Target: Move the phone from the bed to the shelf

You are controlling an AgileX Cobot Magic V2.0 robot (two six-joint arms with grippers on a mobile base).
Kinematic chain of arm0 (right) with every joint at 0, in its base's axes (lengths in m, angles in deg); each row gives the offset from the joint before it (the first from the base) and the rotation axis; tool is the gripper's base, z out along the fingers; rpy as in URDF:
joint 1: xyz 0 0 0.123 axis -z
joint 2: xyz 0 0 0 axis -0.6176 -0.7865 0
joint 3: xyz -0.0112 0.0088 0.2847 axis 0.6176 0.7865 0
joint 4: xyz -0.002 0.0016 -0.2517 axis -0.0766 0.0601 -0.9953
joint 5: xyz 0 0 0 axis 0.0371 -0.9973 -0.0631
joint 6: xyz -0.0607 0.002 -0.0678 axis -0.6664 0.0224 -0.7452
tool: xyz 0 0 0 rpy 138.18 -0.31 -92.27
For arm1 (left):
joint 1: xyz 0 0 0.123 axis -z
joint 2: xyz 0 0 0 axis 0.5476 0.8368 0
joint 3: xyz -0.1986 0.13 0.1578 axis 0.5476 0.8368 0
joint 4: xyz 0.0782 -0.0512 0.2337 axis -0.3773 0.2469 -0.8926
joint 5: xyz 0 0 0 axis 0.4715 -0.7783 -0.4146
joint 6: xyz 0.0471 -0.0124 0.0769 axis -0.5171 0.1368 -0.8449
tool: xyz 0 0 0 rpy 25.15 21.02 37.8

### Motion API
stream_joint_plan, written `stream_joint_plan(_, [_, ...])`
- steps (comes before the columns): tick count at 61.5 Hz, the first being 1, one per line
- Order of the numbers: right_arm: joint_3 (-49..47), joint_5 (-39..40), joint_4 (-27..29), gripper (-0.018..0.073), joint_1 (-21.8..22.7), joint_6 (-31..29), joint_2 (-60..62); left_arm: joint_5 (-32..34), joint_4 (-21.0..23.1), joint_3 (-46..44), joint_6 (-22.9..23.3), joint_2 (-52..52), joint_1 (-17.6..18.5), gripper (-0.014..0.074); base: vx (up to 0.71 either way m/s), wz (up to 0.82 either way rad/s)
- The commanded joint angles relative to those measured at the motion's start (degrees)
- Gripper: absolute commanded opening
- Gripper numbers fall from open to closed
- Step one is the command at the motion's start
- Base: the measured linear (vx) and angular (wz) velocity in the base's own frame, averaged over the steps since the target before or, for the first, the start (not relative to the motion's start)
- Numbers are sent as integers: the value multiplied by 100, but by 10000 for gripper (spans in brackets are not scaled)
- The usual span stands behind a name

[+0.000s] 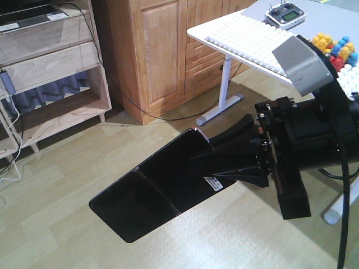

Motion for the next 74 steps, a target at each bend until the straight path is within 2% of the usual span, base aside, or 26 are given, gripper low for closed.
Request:
stream_joint_plan(1, [-153, -413, 496, -1, 10, -47, 142, 419, 55, 13, 22, -39, -11, 1, 35, 1])
stream_joint_plan(41, [-153, -413, 496, -1, 10, -47, 142, 419, 55, 13, 22, -39, -11, 1, 35, 8])
stream_joint_plan(74, [-153, -413, 496, -1, 10, -40, 142, 419, 55, 13, 22, -39, -11, 1, 37, 26])
